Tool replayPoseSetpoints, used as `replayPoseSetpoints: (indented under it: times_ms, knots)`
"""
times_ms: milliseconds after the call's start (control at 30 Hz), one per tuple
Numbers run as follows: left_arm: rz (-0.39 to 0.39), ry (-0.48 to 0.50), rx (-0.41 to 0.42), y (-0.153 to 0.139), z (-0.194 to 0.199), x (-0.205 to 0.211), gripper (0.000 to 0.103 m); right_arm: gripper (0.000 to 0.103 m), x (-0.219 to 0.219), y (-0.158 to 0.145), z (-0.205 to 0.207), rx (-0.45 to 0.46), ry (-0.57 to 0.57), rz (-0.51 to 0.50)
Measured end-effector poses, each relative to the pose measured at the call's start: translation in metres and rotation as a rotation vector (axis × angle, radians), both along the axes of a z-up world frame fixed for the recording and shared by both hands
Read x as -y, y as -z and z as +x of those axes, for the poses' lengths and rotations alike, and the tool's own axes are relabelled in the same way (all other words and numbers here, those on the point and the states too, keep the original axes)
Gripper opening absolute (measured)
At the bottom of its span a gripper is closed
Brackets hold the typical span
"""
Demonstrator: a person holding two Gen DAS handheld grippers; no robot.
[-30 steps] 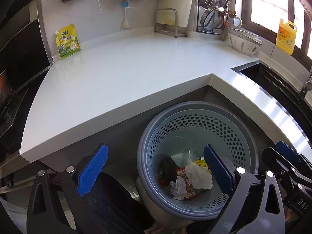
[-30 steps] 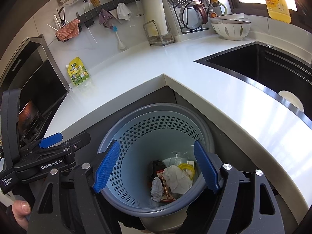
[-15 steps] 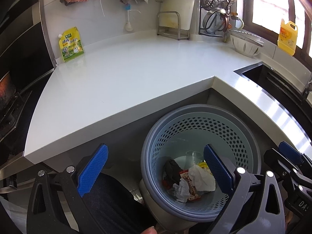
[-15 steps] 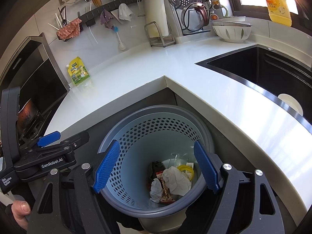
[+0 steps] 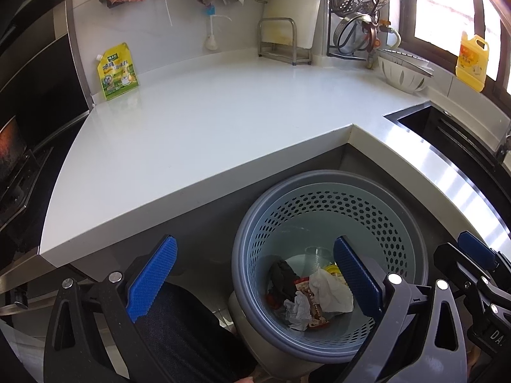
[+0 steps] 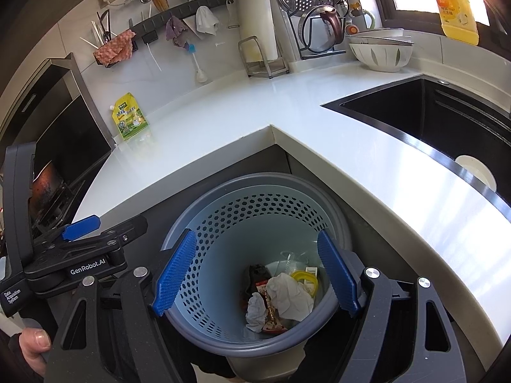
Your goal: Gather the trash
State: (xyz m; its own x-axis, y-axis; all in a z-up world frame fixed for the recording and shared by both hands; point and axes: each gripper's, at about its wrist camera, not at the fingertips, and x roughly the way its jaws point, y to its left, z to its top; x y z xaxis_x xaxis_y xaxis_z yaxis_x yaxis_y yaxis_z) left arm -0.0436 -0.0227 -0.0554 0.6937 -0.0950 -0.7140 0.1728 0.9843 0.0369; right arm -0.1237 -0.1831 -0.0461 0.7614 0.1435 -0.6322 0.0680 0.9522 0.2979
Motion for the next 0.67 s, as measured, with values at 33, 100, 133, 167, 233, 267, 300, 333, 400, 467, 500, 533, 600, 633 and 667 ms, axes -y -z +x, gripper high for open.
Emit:
replayPoseSetpoints:
  times_ms: [33, 100, 133, 167, 233, 267, 300, 333, 400, 467, 500, 533, 600, 633, 667]
  knots:
    - [0.001, -0.001, 0.000, 0.0001, 0.0000, -0.0003, 0.097, 0.075, 0.0000, 0.0000, 0.0000, 0.000, 0.000, 0.001]
    - [0.004, -0.001, 0.001, 0.0002, 0.0000, -0.0006, 0.097, 0.075, -0.0001, 0.0002, -0.0003, 0.000, 0.000, 0.000]
    - [0.006, -0.002, 0.002, 0.0005, 0.0001, -0.0006, 0.097, 0.075, -0.0004, -0.0006, -0.0001, 0.001, 0.000, 0.000]
    - [0.006, -0.001, 0.001, 0.0006, 0.0006, -0.0004, 0.097, 0.075, -0.0005, -0.0009, 0.0003, 0.001, 0.000, 0.001]
    - [0.004, 0.002, -0.001, 0.0009, 0.0003, -0.0009, 0.097, 0.075, -0.0005, -0.0005, -0.0002, 0.001, -0.001, 0.000]
    - [0.002, 0.003, -0.001, 0.0009, 0.0002, -0.0012, 0.097, 0.075, -0.0006, -0.0009, 0.0002, 0.001, -0.001, 0.000]
    - [0.003, 0.003, 0.001, 0.0008, -0.0001, -0.0012, 0.097, 0.075, -0.0005, -0.0005, -0.0003, 0.001, 0.000, 0.000]
    - [0.006, 0.002, 0.004, 0.0006, -0.0007, -0.0008, 0.097, 0.075, -0.0006, -0.0006, 0.0000, 0.001, 0.000, 0.001]
    - [0.008, 0.004, 0.006, 0.0002, -0.0013, -0.0001, 0.097, 0.075, -0.0005, -0.0004, -0.0003, 0.001, 0.000, 0.000]
    - [0.007, 0.001, 0.005, 0.0001, -0.0016, 0.0003, 0.097, 0.075, -0.0005, -0.0004, -0.0004, 0.002, 0.000, 0.000]
    - [0.006, 0.001, 0.004, 0.0003, -0.0018, 0.0003, 0.097, 0.075, -0.0006, -0.0005, -0.0002, 0.001, 0.001, 0.000]
    - [0.006, 0.001, 0.004, 0.0005, -0.0016, 0.0002, 0.097, 0.075, -0.0005, -0.0004, -0.0002, 0.001, 0.000, 0.001]
    - [0.011, -0.003, 0.006, 0.0007, -0.0014, 0.0001, 0.097, 0.075, -0.0007, -0.0006, 0.0001, 0.001, 0.000, 0.000]
    - [0.010, -0.003, 0.005, 0.0007, -0.0011, -0.0001, 0.097, 0.075, -0.0001, -0.0002, -0.0003, 0.002, -0.001, 0.000]
    - [0.008, -0.002, 0.003, 0.0008, -0.0009, -0.0005, 0.097, 0.075, -0.0004, -0.0006, -0.0001, 0.002, 0.000, 0.001]
